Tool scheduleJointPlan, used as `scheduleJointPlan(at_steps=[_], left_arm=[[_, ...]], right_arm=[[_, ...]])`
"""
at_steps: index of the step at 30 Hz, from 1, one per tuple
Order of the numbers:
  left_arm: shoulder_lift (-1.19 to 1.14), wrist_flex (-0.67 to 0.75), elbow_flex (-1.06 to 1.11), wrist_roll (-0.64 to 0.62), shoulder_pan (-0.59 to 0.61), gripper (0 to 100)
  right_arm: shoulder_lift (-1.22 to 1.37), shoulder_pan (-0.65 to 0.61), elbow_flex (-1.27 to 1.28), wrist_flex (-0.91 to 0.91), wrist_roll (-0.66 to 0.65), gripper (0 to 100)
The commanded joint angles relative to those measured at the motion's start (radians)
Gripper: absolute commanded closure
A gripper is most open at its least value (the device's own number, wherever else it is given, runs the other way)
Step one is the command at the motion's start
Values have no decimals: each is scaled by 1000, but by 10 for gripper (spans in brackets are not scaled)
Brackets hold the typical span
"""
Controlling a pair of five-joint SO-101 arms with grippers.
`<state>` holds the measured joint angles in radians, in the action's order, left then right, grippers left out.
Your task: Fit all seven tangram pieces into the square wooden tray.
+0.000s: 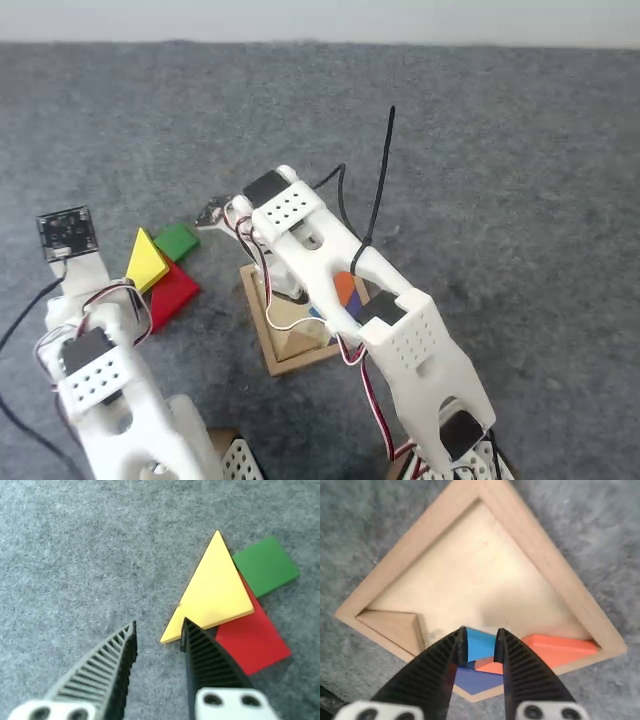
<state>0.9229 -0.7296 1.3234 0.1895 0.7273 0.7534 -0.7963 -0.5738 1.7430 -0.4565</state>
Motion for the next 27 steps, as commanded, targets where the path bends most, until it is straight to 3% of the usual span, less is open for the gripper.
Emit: scheduleJointPlan(at_steps=[1,9,13,21,27], left_arm=[[31,26,-13,-11,5,853],[31,26,-13,-11,6,853],[31,28,-13,-11,6,853],[31,28,-13,-11,6,853],[31,28,-13,-11,6,853]], right_arm=[[-97,-16,-94,50,-9,899],[-242,-171,130,44,66,905],[-271,-151,279,-7,69,994],[-278,-38,482,-150,68,976],[-278,-31,486,-168,66,976]])
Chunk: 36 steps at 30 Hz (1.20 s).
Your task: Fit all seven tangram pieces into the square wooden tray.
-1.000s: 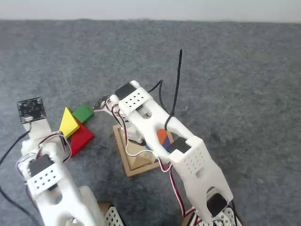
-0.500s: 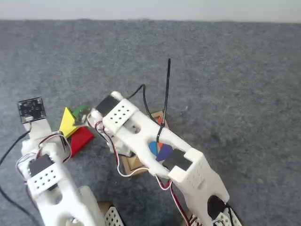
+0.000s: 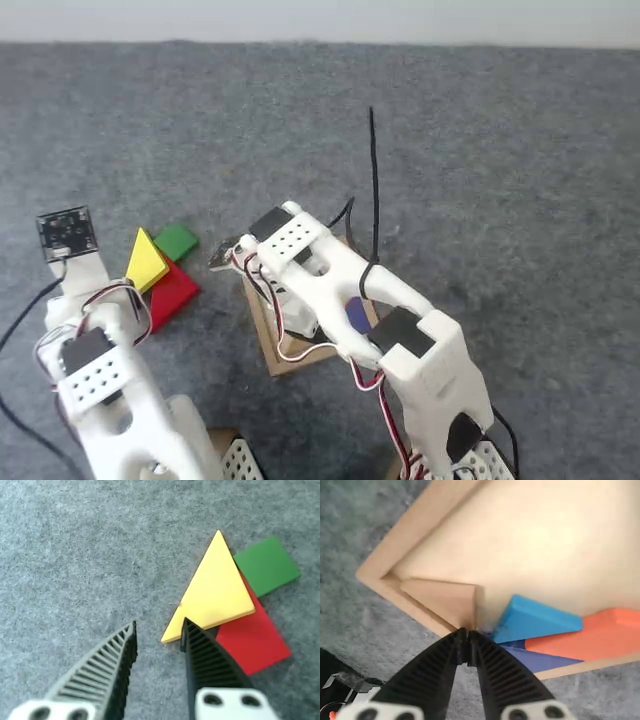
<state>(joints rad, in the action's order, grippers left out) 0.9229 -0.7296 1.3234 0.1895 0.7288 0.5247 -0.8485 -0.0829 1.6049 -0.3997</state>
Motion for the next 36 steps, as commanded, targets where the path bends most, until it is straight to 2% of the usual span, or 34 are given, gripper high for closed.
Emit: scheduleJointPlan(at_steps=[1,6,17,28,36], left_arm=[[31,28,-13,-11,5,853],[31,28,-13,-11,5,853],[31,28,-13,-11,5,853],[31,28,-13,-11,5,853],[31,28,-13,-11,5,853]], right_arm=[[-50,24,-5,-30,8,976],[-51,7,-3,-10,-20,976],[-48,-185,6,-33,-2,976],[-269,-179,-3,79,2,976],[-278,-111,48,19,-55,976]])
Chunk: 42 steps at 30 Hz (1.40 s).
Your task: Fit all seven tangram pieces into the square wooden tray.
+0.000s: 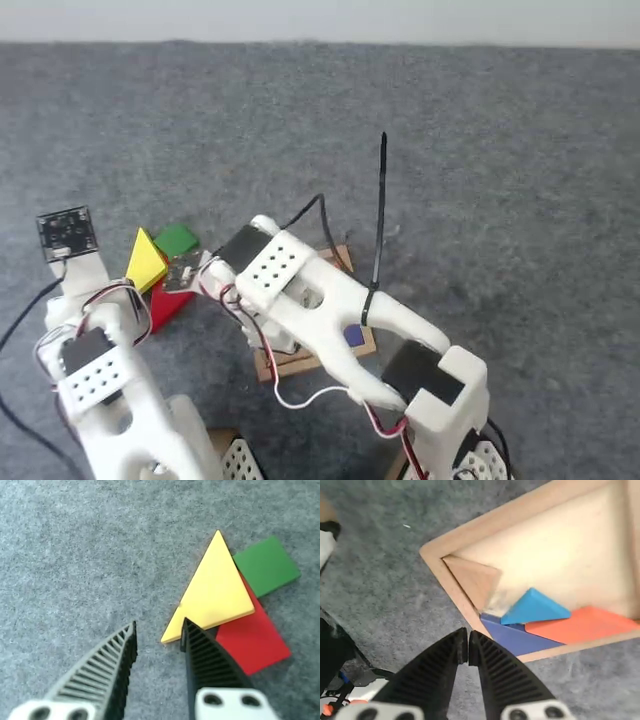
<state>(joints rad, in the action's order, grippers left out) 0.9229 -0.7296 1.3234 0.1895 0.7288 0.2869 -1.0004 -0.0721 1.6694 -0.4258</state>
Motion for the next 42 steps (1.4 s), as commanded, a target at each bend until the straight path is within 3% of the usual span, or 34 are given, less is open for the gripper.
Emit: scheduleJointPlan(at_steps=[1,5,12,23,30,38,42], left_arm=[[31,28,-13,-11,5,853],[31,28,-13,-11,5,853],[31,28,-13,-11,5,853],[31,28,-13,-11,5,853],[31,28,-13,-11,5,853],[31,28,-13,-11,5,853],[31,28,-13,-11,5,853]], right_arm=[[-24,42,61,-74,-29,976],[45,45,127,-179,-18,976],[82,54,129,-193,0,976],[84,183,126,-216,-66,976],[71,170,126,-203,-95,976],[-19,21,129,-174,-44,976],[22,42,132,-193,-43,976]])
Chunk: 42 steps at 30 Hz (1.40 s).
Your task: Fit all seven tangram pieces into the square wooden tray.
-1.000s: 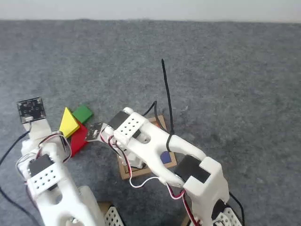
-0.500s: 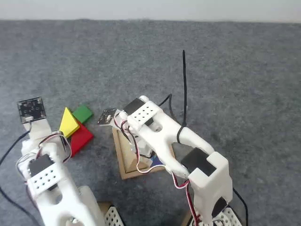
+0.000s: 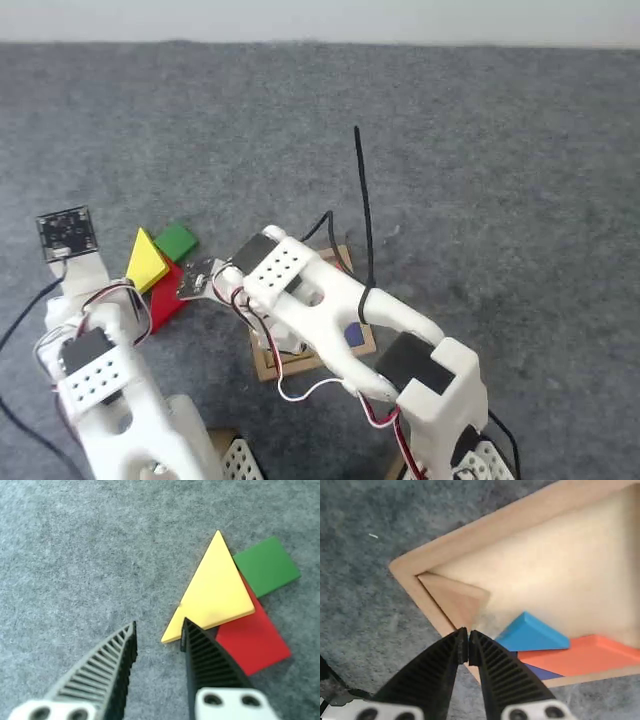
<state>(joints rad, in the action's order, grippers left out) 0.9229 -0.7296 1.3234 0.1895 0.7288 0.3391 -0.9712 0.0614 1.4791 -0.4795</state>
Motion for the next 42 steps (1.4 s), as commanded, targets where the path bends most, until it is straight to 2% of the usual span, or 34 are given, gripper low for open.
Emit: scheduleJointPlan(at_steps=[1,11,16,31,42], left_arm=[[31,28,-13,-11,5,853],[31,28,-13,-11,5,853],[31,28,-13,-11,5,853],[31,28,-13,-11,5,853],[31,28,-13,-11,5,853]], right_arm=[[-10,25,-2,-10,11,976],[73,91,-8,-33,-2,976],[71,120,-8,-51,-86,976],[68,148,-34,-35,-89,976],[-62,171,-51,15,-84,976]])
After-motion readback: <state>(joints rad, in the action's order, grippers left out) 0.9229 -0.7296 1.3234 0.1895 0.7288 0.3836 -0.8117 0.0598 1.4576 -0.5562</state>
